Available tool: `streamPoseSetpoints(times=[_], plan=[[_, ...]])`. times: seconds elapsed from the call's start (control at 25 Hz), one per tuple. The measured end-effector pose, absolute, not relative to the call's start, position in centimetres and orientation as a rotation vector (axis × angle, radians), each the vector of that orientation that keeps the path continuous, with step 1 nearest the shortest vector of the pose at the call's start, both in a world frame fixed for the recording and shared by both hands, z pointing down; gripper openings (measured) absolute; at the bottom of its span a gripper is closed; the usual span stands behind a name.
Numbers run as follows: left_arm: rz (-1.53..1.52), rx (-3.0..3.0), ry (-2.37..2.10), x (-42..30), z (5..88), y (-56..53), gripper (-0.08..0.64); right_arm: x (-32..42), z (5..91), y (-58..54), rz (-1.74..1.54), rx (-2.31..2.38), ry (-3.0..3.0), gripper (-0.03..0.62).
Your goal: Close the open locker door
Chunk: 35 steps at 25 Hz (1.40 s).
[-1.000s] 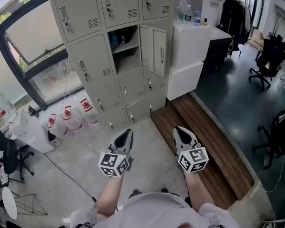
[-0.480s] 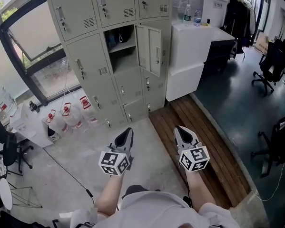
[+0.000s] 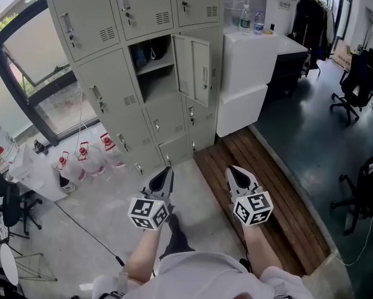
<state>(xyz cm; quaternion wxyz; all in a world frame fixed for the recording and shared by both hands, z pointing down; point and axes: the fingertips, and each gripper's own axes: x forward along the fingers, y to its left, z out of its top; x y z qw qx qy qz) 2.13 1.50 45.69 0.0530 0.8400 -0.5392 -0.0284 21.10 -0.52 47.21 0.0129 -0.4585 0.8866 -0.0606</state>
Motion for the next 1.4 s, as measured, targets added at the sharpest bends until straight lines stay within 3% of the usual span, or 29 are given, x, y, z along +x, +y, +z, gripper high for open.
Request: streamPoseSetpoints(times=[0.8,1.4], plan=[[-0.123,2.640,-1.440,-13.1,45.7,-24.3,0.008,6.5,46.1,-24.3,-0.168,-1.669,2.615,0.014],[-0.138,2.598,-1.546,-12.2,44.4,-30.3,0.008,7.8,45.8,-32.6,-0.170,-1.604,2.675,0.014]])
